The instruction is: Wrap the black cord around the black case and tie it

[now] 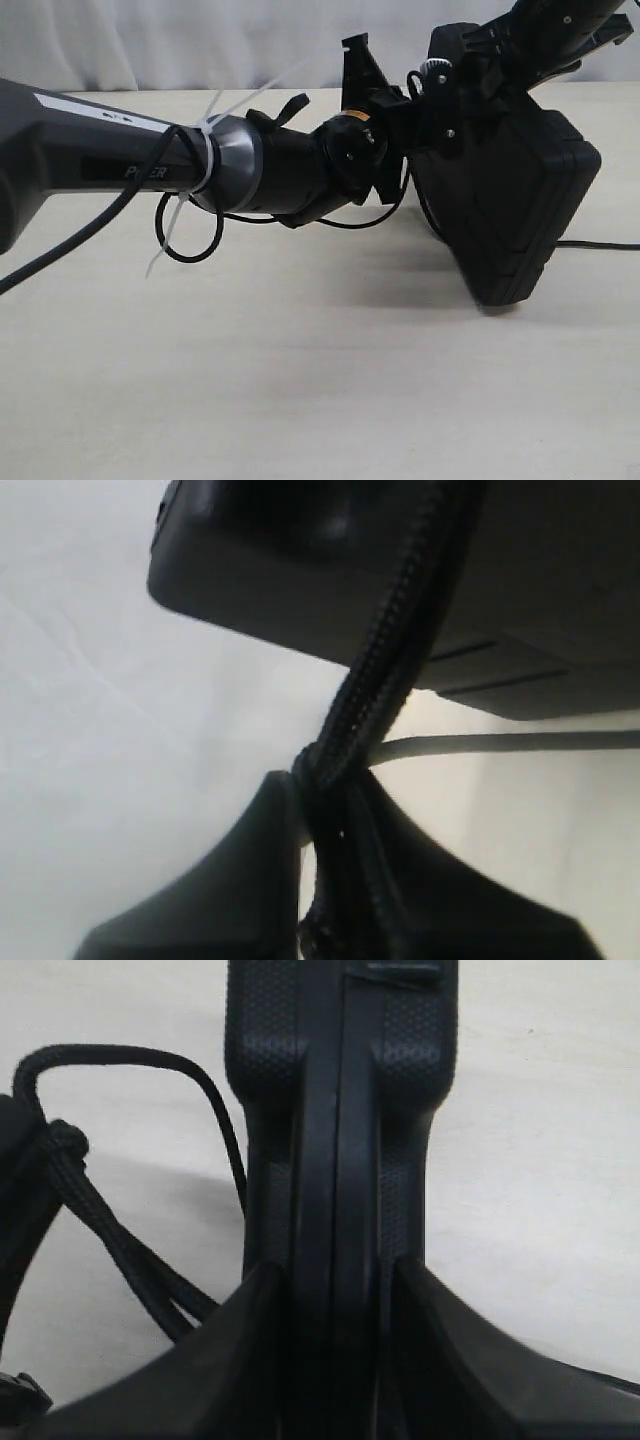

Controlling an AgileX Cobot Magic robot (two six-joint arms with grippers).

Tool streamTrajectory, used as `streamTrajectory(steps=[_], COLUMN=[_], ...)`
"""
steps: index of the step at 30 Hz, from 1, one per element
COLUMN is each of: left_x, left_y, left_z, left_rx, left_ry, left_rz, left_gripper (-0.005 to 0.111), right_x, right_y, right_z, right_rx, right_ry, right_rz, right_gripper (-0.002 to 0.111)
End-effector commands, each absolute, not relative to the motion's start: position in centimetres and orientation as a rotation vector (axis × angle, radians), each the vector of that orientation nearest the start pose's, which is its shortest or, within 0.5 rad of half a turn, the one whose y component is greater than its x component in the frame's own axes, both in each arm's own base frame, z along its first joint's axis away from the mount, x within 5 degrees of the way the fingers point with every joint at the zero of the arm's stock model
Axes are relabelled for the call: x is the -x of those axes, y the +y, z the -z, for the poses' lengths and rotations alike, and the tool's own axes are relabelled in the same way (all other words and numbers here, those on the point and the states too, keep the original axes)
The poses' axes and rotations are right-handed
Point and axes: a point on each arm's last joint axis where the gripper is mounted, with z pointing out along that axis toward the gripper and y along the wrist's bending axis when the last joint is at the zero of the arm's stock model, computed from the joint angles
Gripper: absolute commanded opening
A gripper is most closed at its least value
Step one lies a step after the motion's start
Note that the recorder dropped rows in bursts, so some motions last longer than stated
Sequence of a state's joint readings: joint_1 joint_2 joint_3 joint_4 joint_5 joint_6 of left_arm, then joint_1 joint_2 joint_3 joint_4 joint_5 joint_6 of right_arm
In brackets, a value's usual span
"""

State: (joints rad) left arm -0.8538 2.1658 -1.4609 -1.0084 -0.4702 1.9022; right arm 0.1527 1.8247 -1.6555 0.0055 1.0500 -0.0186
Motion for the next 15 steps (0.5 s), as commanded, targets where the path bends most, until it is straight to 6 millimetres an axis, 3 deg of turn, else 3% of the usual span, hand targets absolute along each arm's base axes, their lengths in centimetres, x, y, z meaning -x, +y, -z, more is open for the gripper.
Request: streamTrajectory(steps=[1,8,15], left_x=[-33.6,-33.2,-32.9], left_y=[-36.0,-37.7,-38.0], left_z=[-18.4,-20.2,-19.9], left_rx=[-1.352,-1.299,-1.336], left_ry=[1.357,1.378,1.383], left_rz=[-0.364,-0.2,-0.163], left_gripper=[0.0,0.0,0.0], right_x=[-39.3,-39.3,-39.4], right_y=[6.2,6.2,6.2], right_z=[-31.0,-31.0,-31.0], right_rx=[0.239,0.239,0.239], right_ry=[2.68,2.68,2.676], right_rz=[-0.062,-0.062,-0.062], right_gripper=[0.034,0.034,0.034])
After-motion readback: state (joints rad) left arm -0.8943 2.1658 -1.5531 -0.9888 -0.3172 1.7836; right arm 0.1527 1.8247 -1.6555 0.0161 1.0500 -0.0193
